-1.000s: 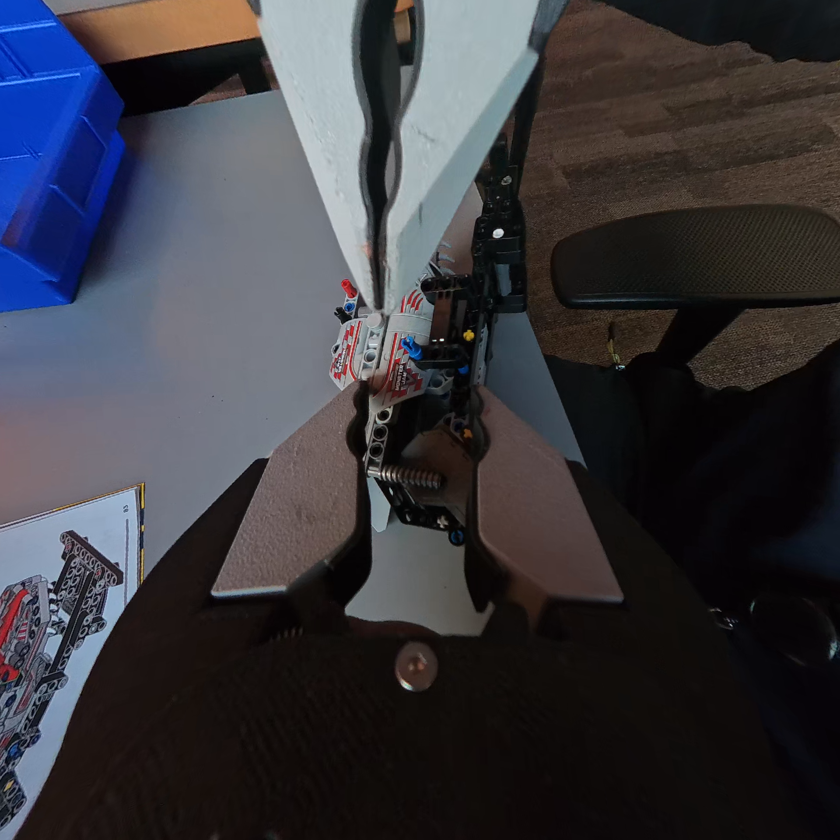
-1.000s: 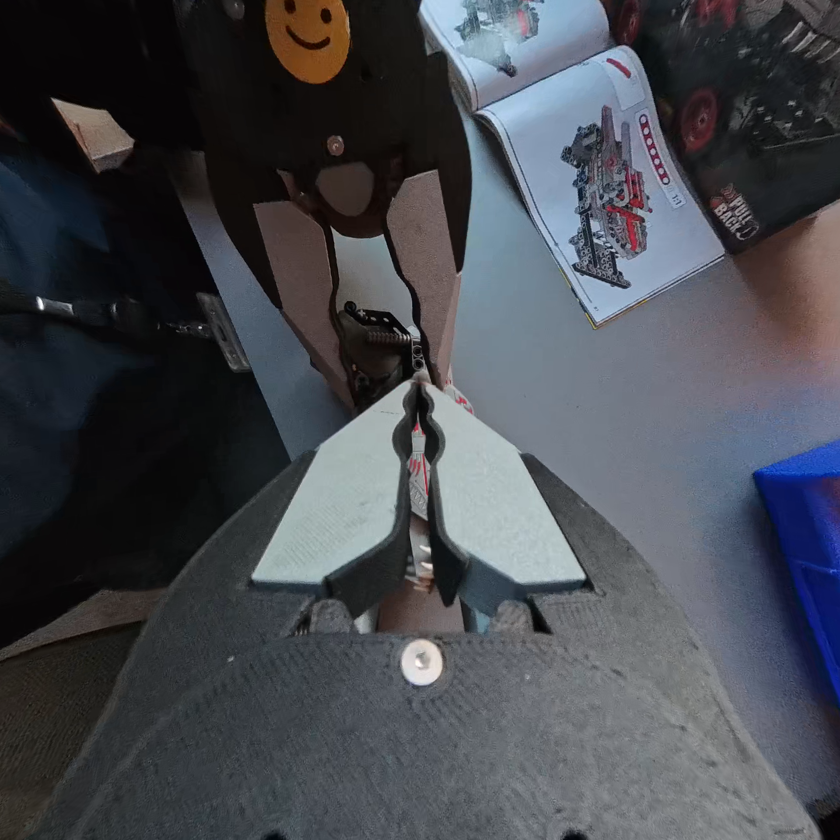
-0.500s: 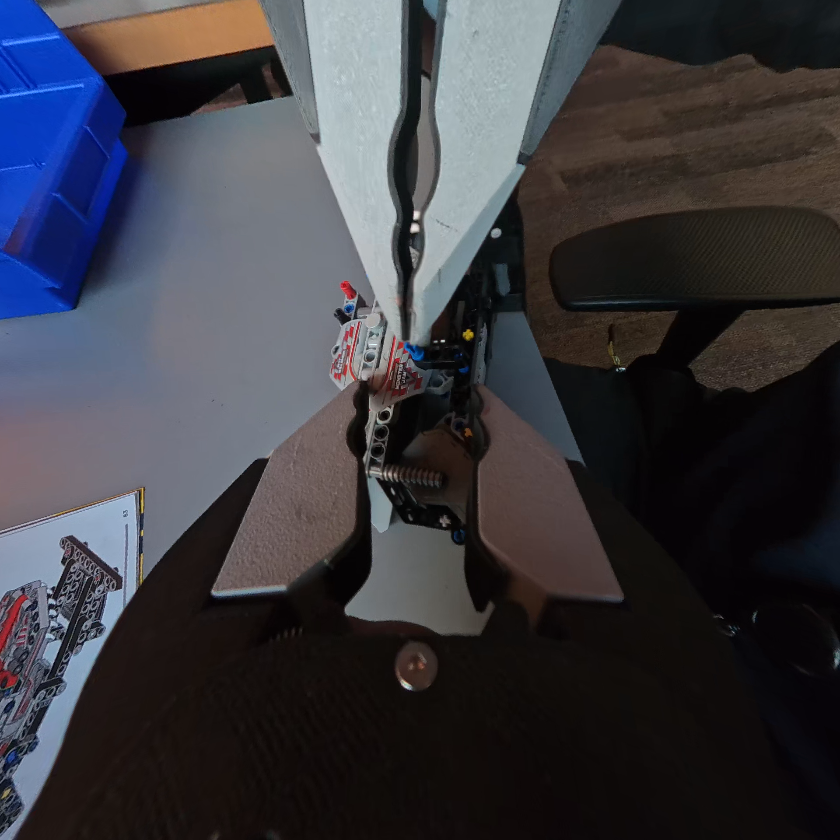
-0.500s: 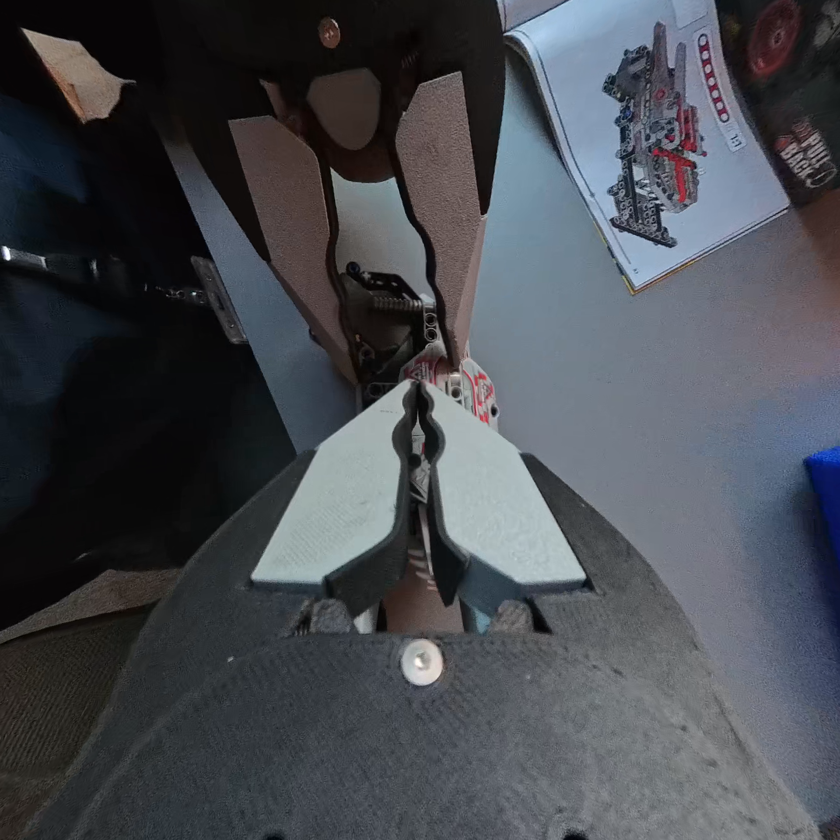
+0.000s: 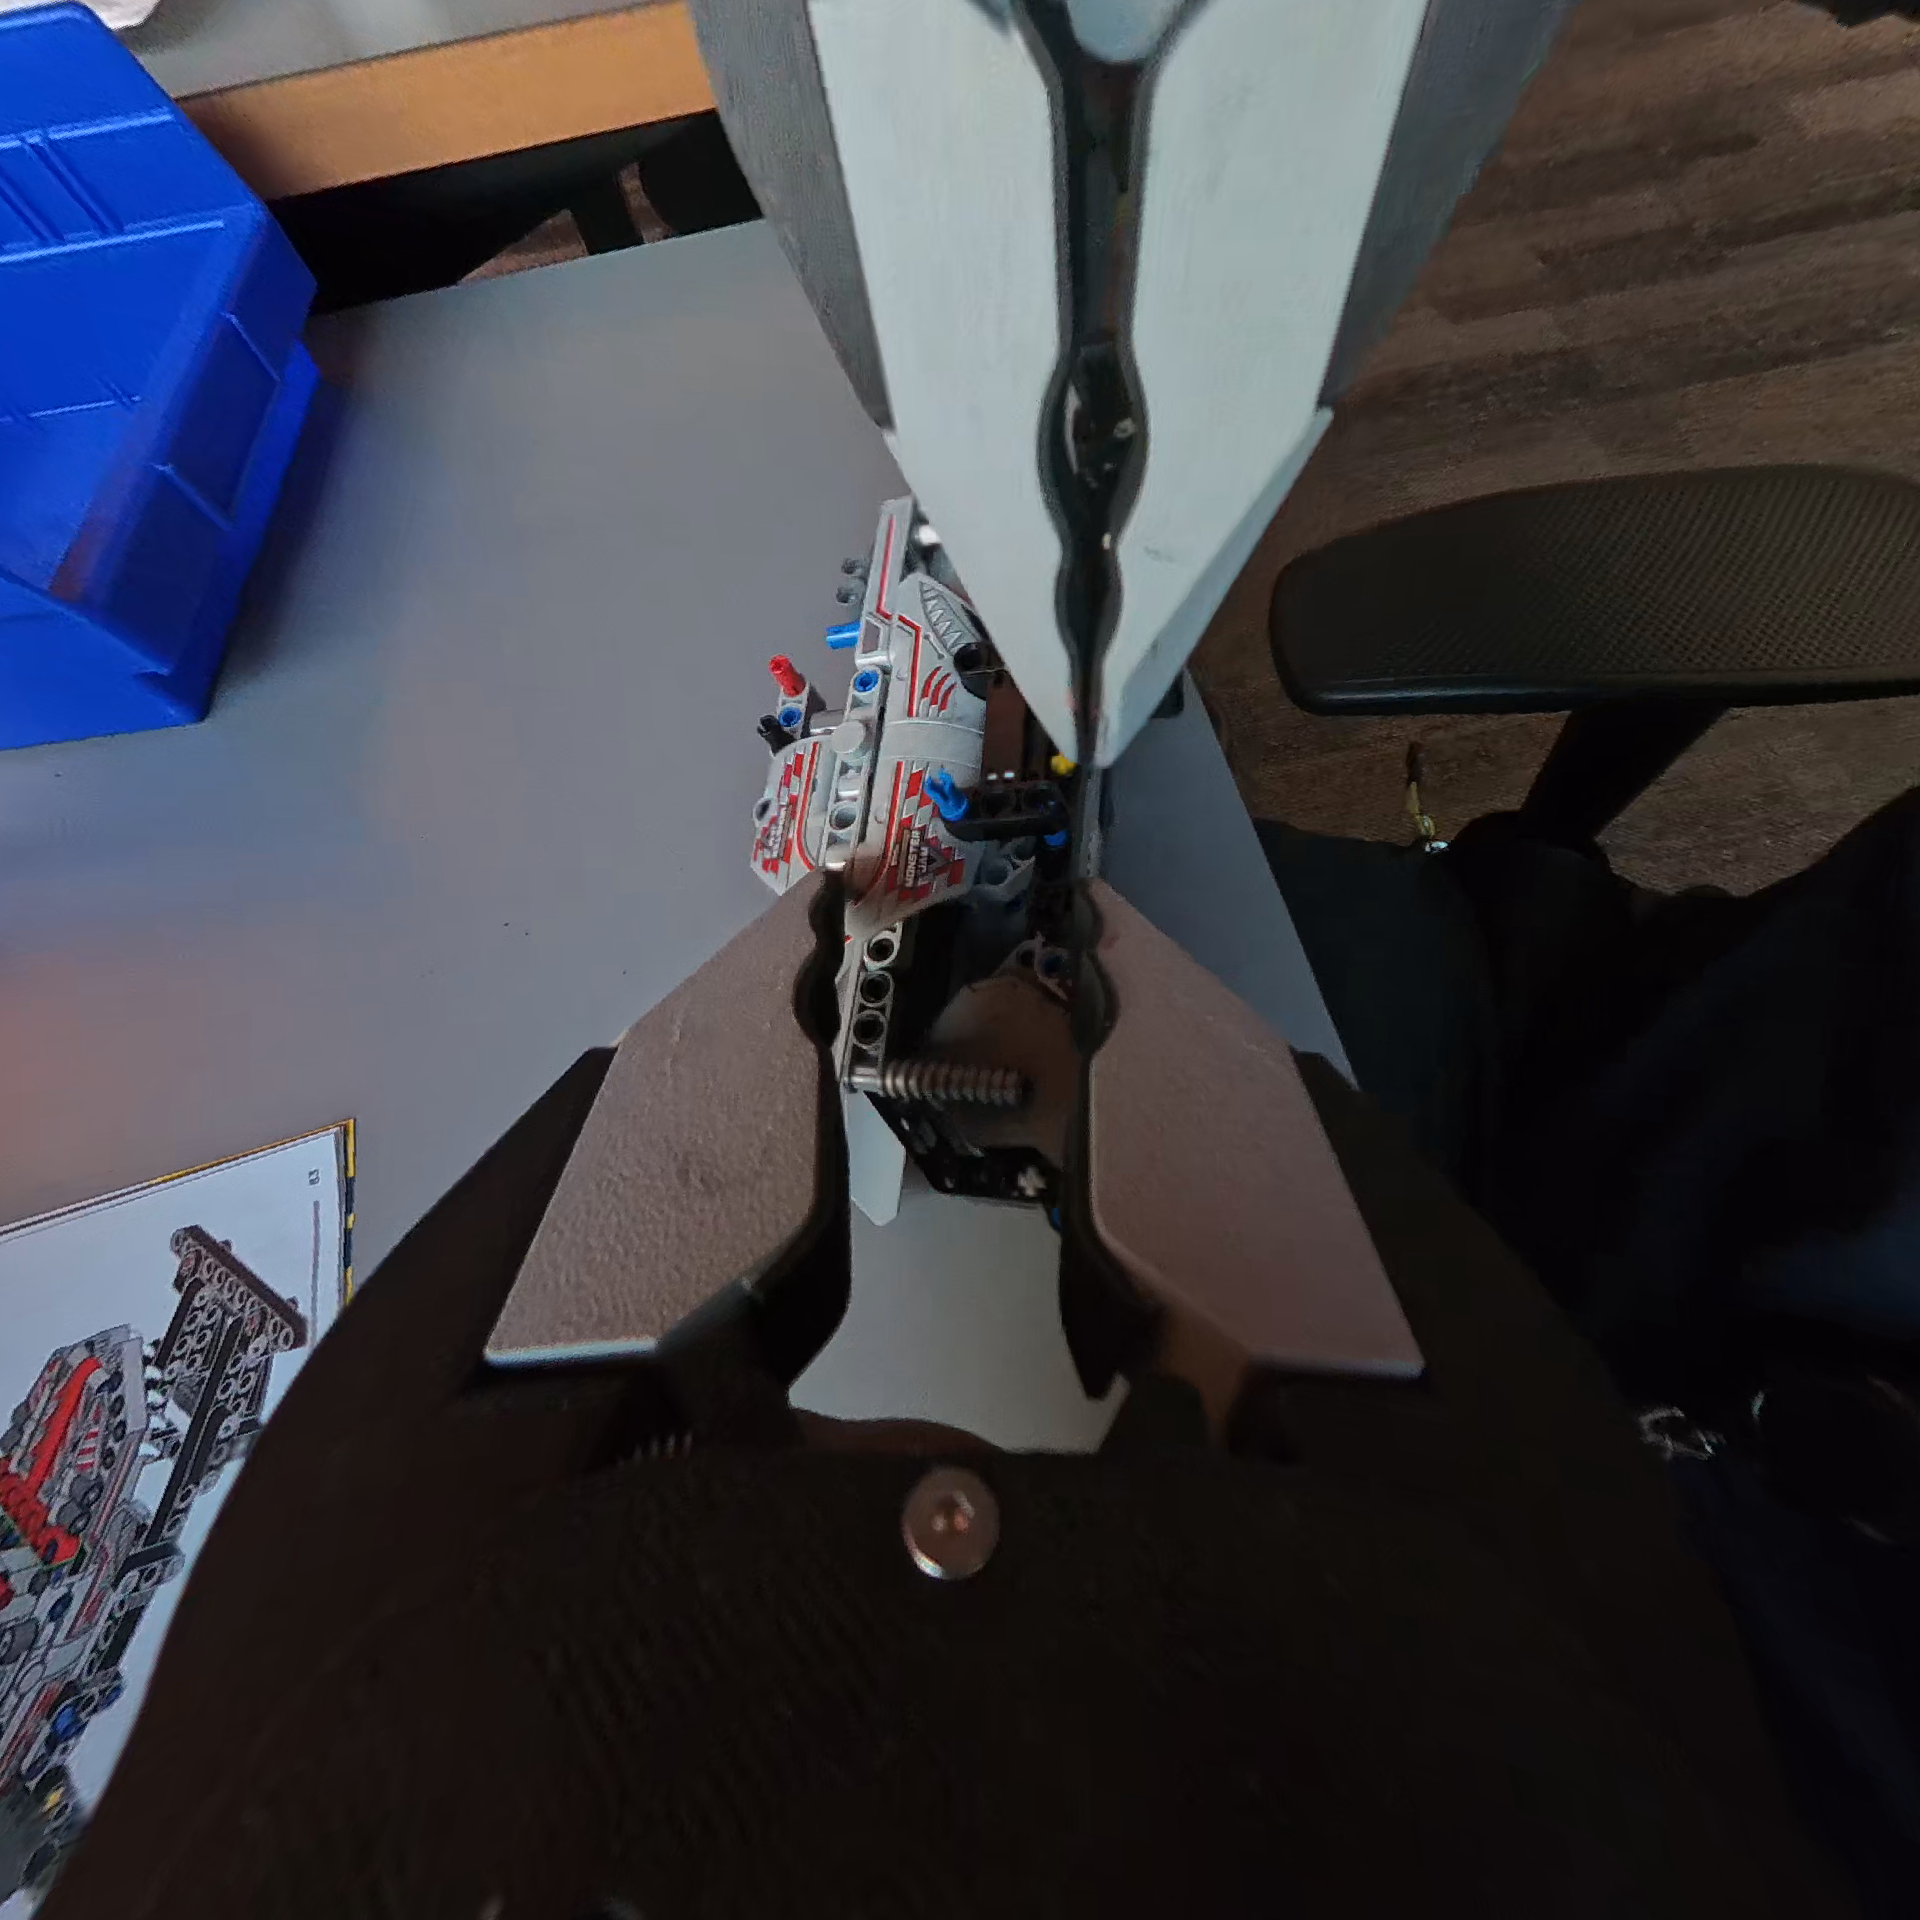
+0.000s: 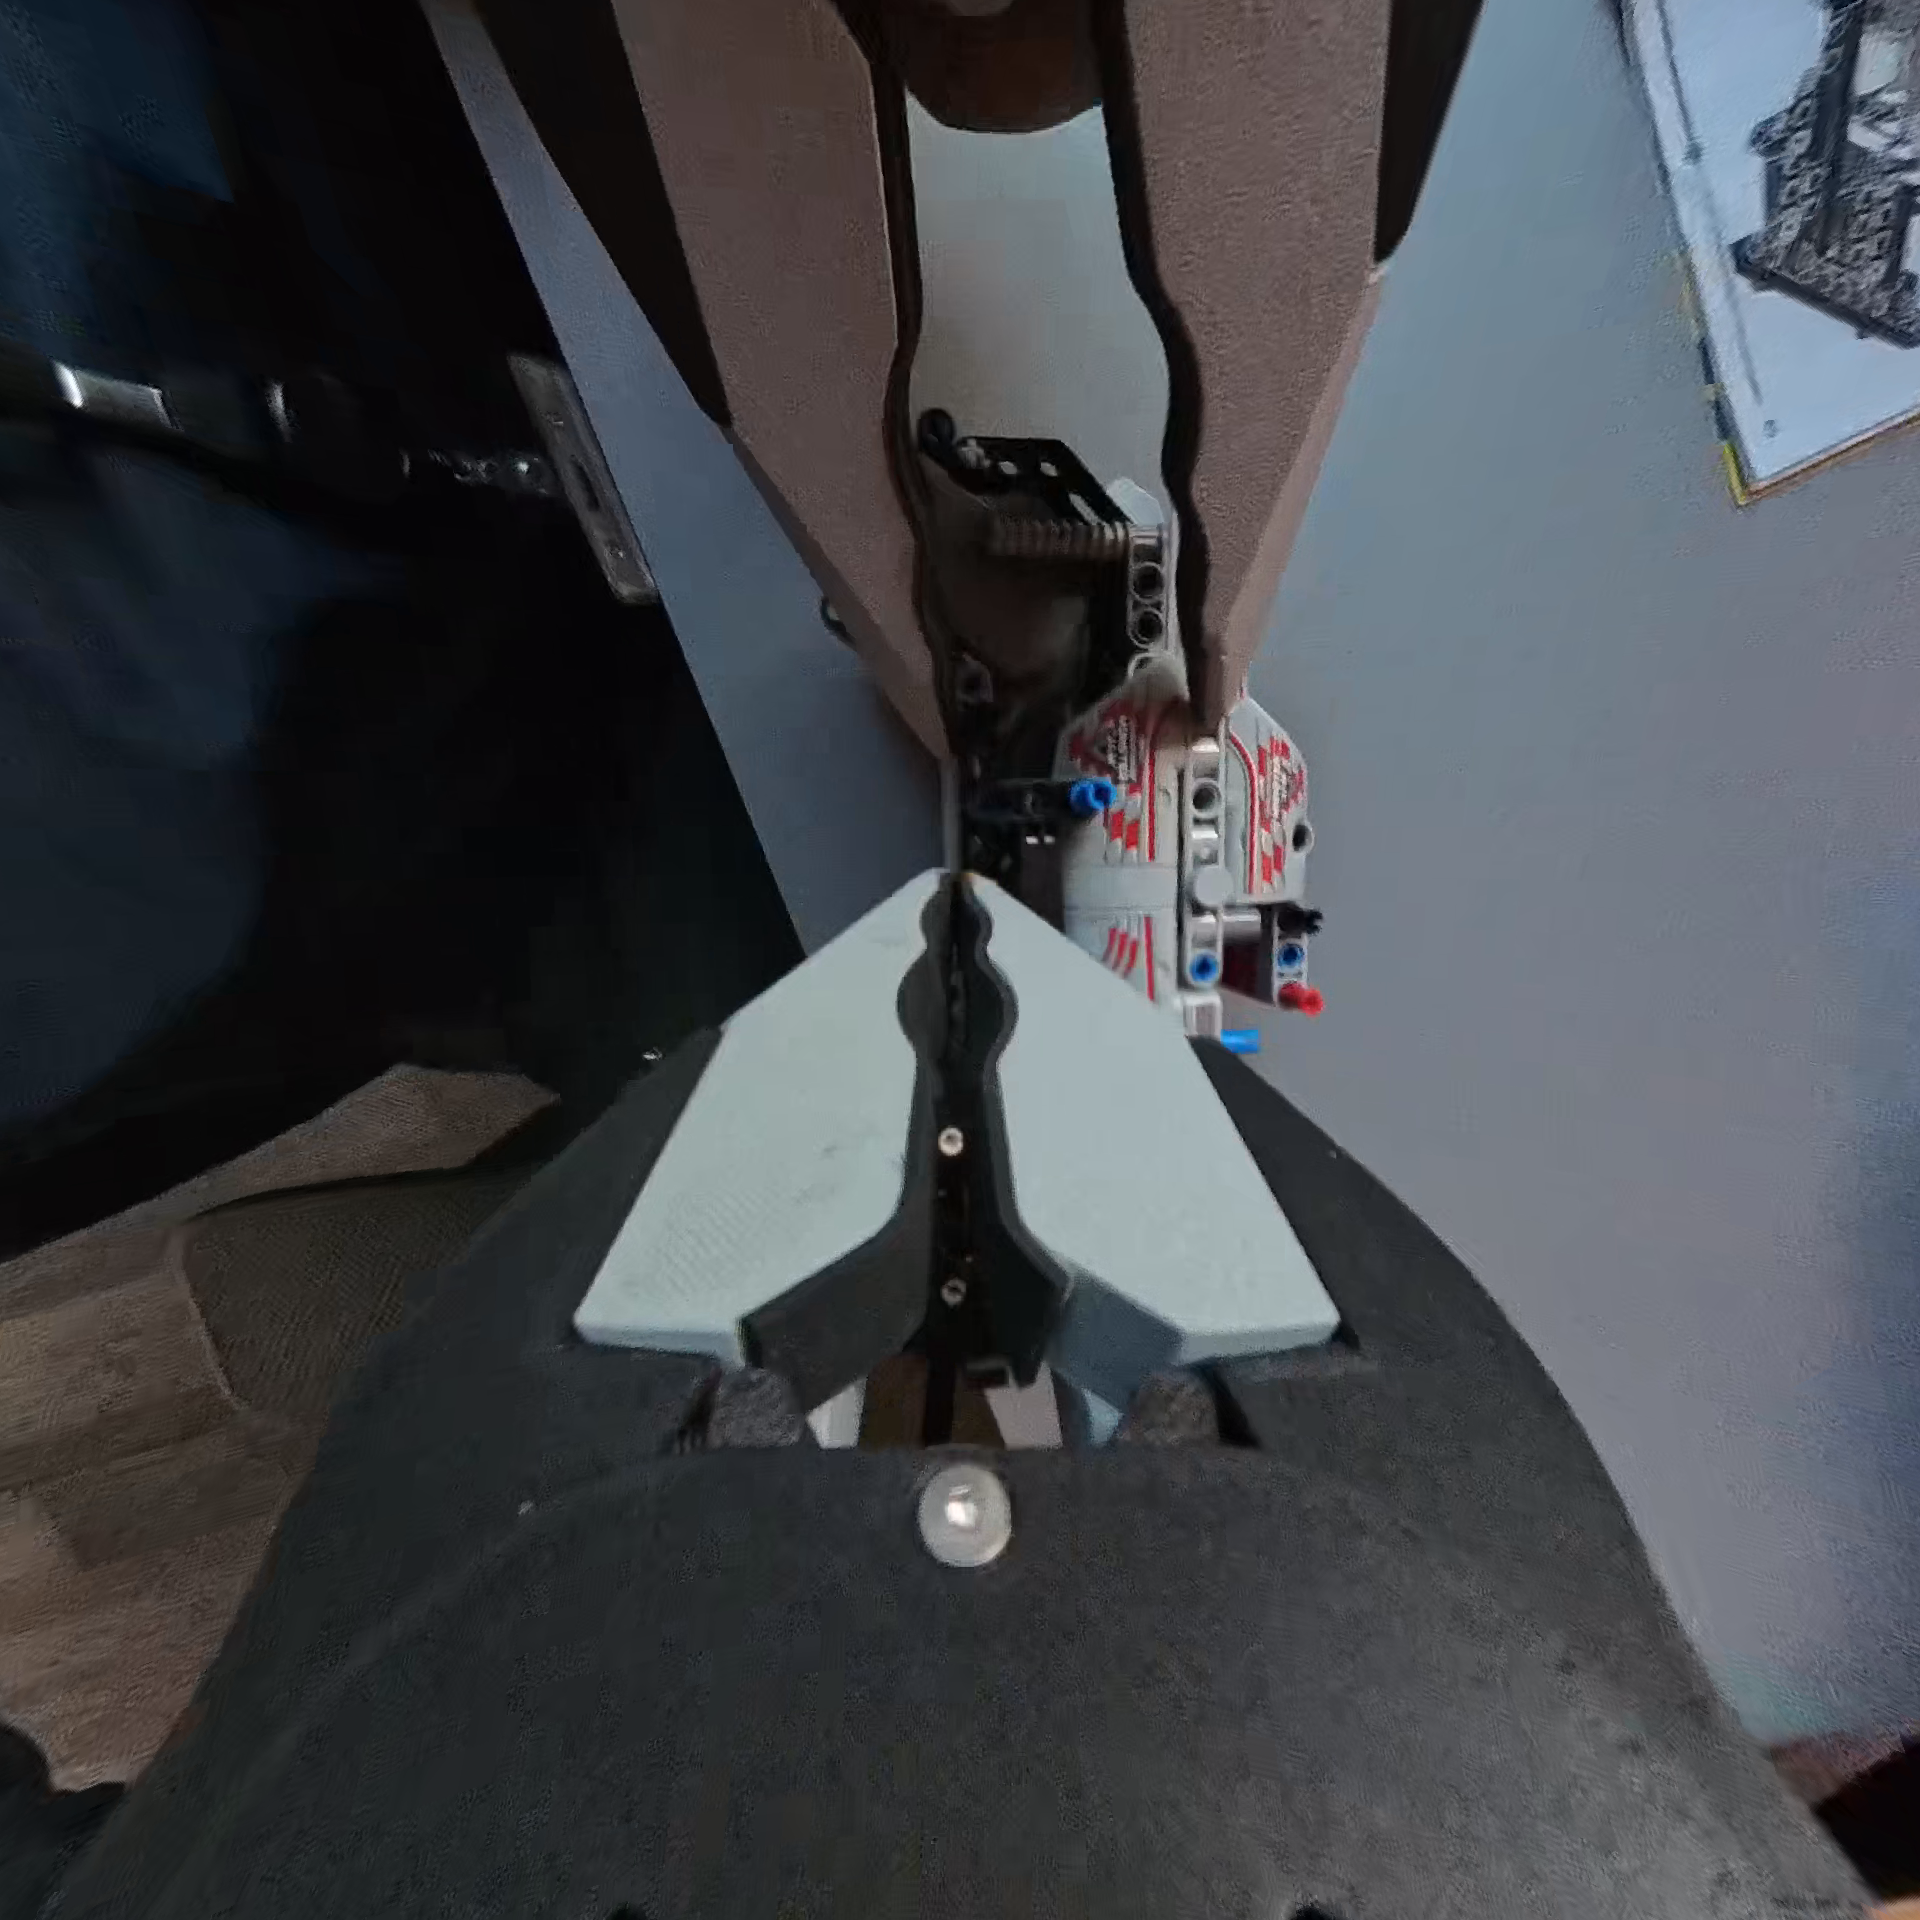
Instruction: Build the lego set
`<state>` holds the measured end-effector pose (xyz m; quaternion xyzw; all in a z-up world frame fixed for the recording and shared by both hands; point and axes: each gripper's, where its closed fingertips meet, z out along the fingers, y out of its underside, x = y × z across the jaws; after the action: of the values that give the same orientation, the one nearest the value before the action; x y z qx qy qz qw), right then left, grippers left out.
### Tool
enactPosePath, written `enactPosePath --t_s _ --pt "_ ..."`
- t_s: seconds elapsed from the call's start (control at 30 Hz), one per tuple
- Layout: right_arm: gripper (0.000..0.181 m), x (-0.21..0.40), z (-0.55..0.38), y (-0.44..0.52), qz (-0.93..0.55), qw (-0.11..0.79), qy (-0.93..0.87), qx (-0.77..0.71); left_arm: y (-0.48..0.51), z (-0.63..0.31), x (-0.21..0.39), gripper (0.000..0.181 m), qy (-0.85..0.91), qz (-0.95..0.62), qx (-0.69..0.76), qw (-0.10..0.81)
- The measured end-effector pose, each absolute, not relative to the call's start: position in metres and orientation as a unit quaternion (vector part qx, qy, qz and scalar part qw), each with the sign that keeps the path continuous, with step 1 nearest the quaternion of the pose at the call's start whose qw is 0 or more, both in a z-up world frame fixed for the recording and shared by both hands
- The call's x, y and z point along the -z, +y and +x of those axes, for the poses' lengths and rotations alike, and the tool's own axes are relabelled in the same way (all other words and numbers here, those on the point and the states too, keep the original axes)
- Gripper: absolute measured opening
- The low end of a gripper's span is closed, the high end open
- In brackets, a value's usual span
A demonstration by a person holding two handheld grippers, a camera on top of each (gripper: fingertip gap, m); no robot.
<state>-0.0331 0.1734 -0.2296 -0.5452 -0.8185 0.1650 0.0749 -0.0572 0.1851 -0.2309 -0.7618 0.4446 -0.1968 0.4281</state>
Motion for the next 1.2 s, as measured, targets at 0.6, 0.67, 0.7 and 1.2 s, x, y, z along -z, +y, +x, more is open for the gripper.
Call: enactPosePath --t_s 0.6,0.67,0.7,1.2 --pt "0.000 0.217 -0.027 0.189 -0.557 0.104 -0.808 -0.161 0.185 -0.061 0.231 0.041 0.443 -0.765 0.195 0.424" --pt "0.000 0.218 -0.029 0.191 -0.566 0.109 -0.800 -0.166 0.186 -0.061 0.230 0.041 0.442 -0.764 0.192 0.429" --pt "0.000 0.217 -0.028 0.196 -0.565 0.120 -0.802 -0.153 0.186 -0.061 0.231 0.041 0.442 -0.764 0.191 0.429" --pt "0.000 0.199 -0.034 0.191 -0.562 0.143 -0.788 -0.205 0.186 -0.062 0.232 0.041 0.444 -0.763 0.188 0.430"
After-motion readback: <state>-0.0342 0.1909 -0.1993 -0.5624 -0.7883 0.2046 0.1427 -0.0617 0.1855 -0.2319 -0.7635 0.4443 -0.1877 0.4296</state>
